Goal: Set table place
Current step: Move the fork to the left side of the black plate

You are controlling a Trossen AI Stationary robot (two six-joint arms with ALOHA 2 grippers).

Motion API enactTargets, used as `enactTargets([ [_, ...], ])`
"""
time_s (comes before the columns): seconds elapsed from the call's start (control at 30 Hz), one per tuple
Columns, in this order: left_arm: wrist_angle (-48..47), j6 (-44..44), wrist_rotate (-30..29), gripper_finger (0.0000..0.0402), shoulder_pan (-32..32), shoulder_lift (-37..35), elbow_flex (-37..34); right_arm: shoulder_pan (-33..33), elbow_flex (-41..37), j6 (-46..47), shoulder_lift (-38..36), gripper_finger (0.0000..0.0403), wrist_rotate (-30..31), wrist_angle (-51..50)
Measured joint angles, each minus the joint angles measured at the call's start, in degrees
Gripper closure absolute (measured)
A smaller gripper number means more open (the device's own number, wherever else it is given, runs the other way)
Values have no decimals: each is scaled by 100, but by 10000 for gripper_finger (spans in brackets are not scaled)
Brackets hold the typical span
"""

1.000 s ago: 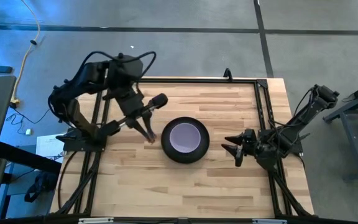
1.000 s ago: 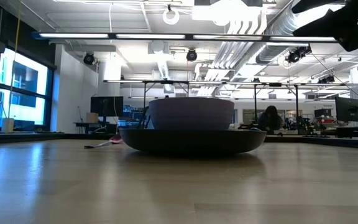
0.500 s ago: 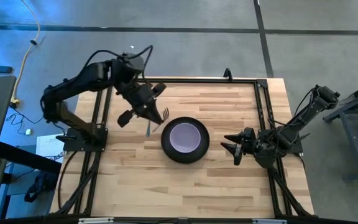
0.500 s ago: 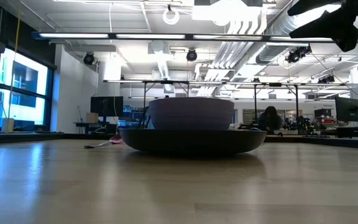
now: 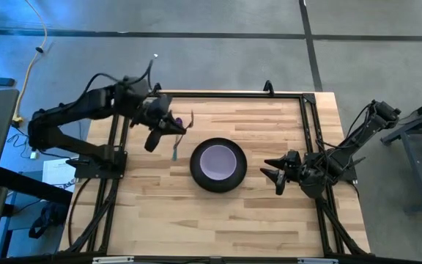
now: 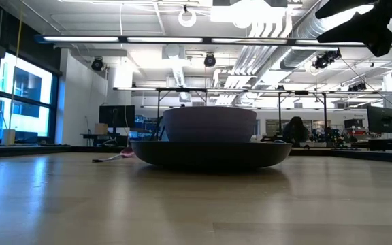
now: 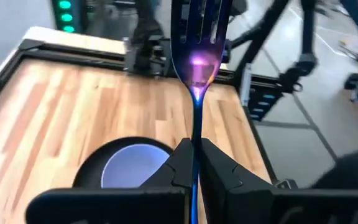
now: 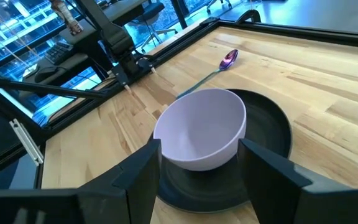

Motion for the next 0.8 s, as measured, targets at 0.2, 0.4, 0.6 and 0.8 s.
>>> enactTargets([
  [0.2, 161, -991, -1248, 402, -699, -368, -604, 0, 0, -19, 0, 199, -4, -4],
  [0.4, 422, -2168, -2354, 402, -1468, -427, -1206, 0, 0, -122, 0, 199, -82, -3],
  [0.6, 764, -3291, -3280, 402, -2079, -403, -1804, 0, 0, -231, 0, 199, -296, -4],
  [0.8, 806, -4453, -3951, 402, -2530, -403, -2213, 0, 0, -354, 0, 199, -446, -6],
])
